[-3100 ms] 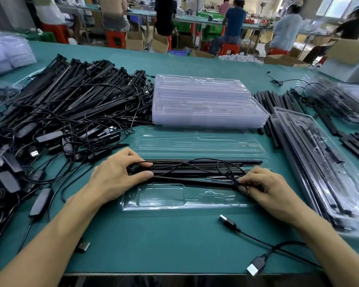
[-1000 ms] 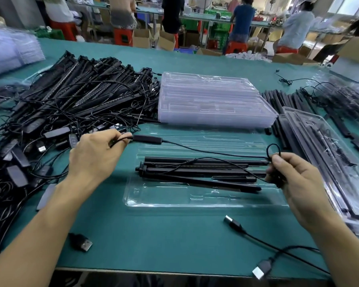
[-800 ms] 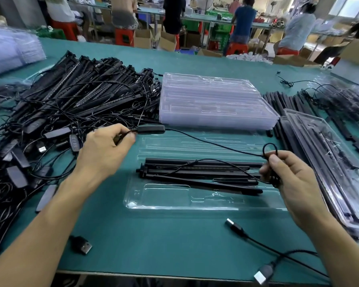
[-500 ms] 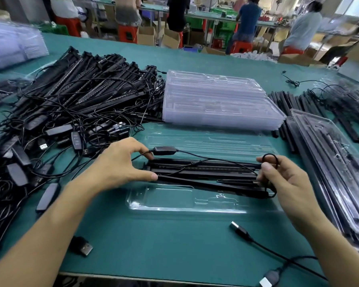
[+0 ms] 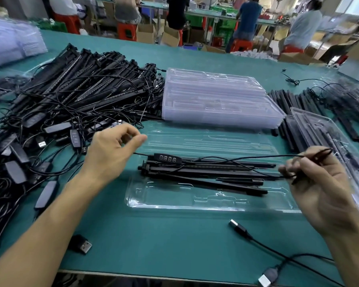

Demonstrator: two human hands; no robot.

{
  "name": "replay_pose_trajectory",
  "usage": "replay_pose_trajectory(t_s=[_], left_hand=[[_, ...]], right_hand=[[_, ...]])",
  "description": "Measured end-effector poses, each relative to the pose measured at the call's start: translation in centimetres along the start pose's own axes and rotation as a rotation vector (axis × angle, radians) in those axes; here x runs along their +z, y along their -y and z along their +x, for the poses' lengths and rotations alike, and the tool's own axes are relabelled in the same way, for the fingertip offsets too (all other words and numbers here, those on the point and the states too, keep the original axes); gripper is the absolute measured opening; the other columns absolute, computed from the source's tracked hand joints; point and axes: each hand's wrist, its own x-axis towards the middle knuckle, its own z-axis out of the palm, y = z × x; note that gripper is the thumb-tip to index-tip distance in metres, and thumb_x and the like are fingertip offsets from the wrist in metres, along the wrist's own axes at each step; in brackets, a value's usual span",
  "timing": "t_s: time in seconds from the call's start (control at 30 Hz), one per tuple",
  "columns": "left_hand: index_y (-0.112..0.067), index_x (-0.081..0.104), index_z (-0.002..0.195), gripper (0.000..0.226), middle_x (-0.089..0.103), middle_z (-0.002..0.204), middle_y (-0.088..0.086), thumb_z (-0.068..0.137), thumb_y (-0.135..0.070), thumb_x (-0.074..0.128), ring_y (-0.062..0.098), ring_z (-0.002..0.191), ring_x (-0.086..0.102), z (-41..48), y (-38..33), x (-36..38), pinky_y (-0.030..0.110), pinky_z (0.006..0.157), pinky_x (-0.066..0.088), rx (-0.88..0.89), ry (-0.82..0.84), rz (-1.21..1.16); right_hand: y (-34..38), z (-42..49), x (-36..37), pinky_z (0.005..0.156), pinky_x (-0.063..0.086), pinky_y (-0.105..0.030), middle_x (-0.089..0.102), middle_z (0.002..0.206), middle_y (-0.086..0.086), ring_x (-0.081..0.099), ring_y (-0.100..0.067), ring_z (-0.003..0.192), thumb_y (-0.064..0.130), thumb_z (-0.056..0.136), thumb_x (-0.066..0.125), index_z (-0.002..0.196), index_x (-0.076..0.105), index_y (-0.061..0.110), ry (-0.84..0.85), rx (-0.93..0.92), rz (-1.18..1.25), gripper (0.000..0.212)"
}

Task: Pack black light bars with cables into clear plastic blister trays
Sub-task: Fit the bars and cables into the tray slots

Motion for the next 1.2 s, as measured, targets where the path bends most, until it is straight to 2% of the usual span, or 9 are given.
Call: replay_pose_trajectory(t_s=[0.2, 0.37, 0.53, 0.67, 0.77, 0.87, 1.03, 1.1, 1.2], left_hand=[[-0.018, 0.062, 0.078, 0.047, 0.053, 0.057, -0.008, 0.099, -0.056, 0.045, 0.019, 0.054, 0.052, 1.5, -1.0, -0.6, 0.036, 0.052, 0.042, -0.092, -0.362, 0.169], [-0.020, 0.064, 0.063, 0.058, 0.046, 0.042, -0.008, 0.098, -0.057, 0.037, 0.016, 0.047, 0.044, 2.5, -0.4, -0.9, 0.031, 0.052, 0.031, -0.302, -0.456, 0.035], [-0.024, 0.060, 0.053, 0.060, 0.051, 0.041, -0.014, 0.096, -0.057, 0.033, 0.003, 0.043, 0.043, 2.8, -0.2, -1.3, 0.029, 0.056, 0.035, -0.355, -0.513, -0.173], [-0.022, 0.057, 0.054, 0.053, 0.054, 0.046, -0.010, 0.093, -0.057, 0.048, 0.008, 0.047, 0.049, 3.0, -0.8, -0.7, 0.032, 0.056, 0.043, -0.213, -0.459, -0.081], [-0.019, 0.057, 0.058, 0.051, 0.057, 0.054, -0.007, 0.088, -0.060, 0.053, 0.025, 0.056, 0.056, 2.9, -0.7, -0.3, 0.040, 0.058, 0.049, -0.186, -0.453, 0.100], [-0.009, 0.060, 0.057, 0.062, 0.052, 0.044, -0.004, 0.091, -0.060, 0.049, 0.024, 0.048, 0.050, 2.8, -0.5, -0.3, 0.043, 0.057, 0.048, -0.204, -0.451, -0.005], [-0.010, 0.056, 0.048, 0.070, 0.051, 0.043, -0.004, 0.088, -0.067, 0.051, 0.006, 0.038, 0.042, 1.5, -1.1, 0.0, 0.034, 0.056, 0.050, 0.055, 0.000, -0.096], [-0.013, 0.060, 0.051, 0.073, 0.055, 0.047, -0.004, 0.075, -0.082, 0.052, 0.006, 0.041, 0.045, 0.9, -1.9, 0.4, 0.028, 0.049, 0.043, 0.083, 0.270, -0.010], [-0.030, 0.067, 0.064, 0.058, 0.060, 0.057, -0.016, 0.068, -0.086, 0.053, 0.004, 0.054, 0.053, 0.1, -3.7, 1.7, 0.025, 0.054, 0.043, 0.104, 0.554, 0.248]], right_hand=[[1.6, -0.4, -0.9, 0.080, 0.051, -0.027, 0.053, 0.068, 0.003, 0.051, -0.013, 0.064, -0.002, 0.086, 0.055, 0.087, 0.054, 0.024, -0.014, -0.131, -0.058, 0.026], [1.9, -1.0, -1.8, 0.074, 0.053, -0.022, 0.060, 0.074, 0.004, 0.058, -0.010, 0.065, 0.028, 0.076, 0.079, 0.095, 0.061, 0.025, 0.006, -0.091, -0.185, 0.026], [1.0, -2.2, -3.5, 0.067, 0.053, -0.016, 0.065, 0.075, 0.007, 0.062, -0.008, 0.064, -0.002, 0.089, 0.061, 0.092, 0.066, 0.027, -0.105, 0.017, -0.379, 0.029], [0.1, -2.4, -2.6, 0.066, 0.050, -0.010, 0.072, 0.082, 0.003, 0.064, -0.007, 0.074, 0.034, 0.072, 0.074, 0.092, 0.073, 0.029, -0.093, 0.148, -0.763, 0.021], [0.6, -2.2, -1.6, 0.063, 0.048, -0.009, 0.072, 0.083, 0.003, 0.061, -0.004, 0.072, 0.038, 0.073, 0.074, 0.096, 0.075, 0.031, -0.076, 0.143, -0.748, 0.024], [1.5, -1.9, -1.3, 0.062, 0.051, -0.011, 0.070, 0.080, 0.008, 0.061, -0.001, 0.070, 0.038, 0.078, 0.069, 0.093, 0.073, 0.031, -0.167, 0.054, -0.664, 0.017], [3.3, -0.4, -2.6, 0.067, 0.058, -0.025, 0.065, 0.084, 0.006, 0.065, -0.007, 0.078, 0.040, 0.077, 0.075, 0.088, 0.072, 0.029, -0.443, 0.054, -0.346, 0.016], [2.9, 0.5, -3.5, 0.069, 0.057, -0.021, 0.067, 0.080, 0.009, 0.064, -0.007, 0.077, 0.023, 0.086, 0.073, 0.088, 0.072, 0.029, -0.491, 0.062, -0.430, 0.007], [1.9, 1.7, -4.5, 0.068, 0.052, -0.010, 0.066, 0.082, 0.009, 0.061, 0.000, 0.073, 0.007, 0.087, 0.069, 0.089, 0.066, 0.034, -0.566, 0.031, -0.711, 0.027]])
